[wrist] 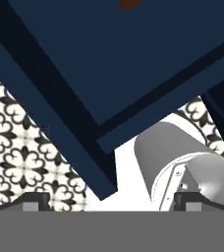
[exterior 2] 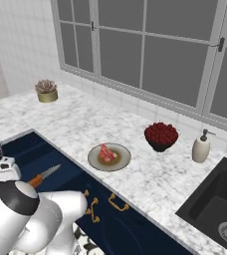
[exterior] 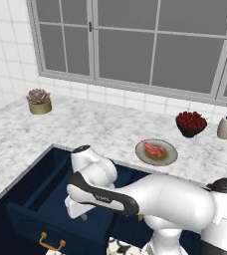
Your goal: Pick up the knife from the drawer and place it on the cutting board. Then place the meat from the plate to the cutting board.
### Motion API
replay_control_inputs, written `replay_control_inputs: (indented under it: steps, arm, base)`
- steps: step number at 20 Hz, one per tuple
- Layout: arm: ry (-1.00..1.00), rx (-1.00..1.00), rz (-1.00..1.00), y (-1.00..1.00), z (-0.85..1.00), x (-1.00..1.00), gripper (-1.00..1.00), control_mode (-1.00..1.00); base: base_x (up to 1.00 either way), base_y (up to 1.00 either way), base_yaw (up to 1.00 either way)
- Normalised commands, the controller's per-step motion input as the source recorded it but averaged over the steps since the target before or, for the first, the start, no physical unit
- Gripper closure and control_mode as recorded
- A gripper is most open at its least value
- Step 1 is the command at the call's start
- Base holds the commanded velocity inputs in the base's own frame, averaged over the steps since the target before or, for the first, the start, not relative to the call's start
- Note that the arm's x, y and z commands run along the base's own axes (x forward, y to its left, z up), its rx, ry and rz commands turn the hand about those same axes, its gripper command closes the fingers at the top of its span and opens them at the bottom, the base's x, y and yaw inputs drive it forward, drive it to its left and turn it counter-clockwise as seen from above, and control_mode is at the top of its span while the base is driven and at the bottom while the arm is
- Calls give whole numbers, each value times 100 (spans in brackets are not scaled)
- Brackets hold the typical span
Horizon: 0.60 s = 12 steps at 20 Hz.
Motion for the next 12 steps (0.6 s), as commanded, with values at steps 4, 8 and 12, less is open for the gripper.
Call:
replay_control_inputs:
  steps: [4, 8, 12]
  arm:
    - [1, -13, -48, 0, -9, 100, -100, -100]
    - [5, -6, -35, -3, -30, 97, -100, -100]
    - [-3, -6, -16, 1, -60, 70, -100, -100]
  base:
    - [0, 0, 0]
    - [0, 0, 0]
    - [0, 0, 0]
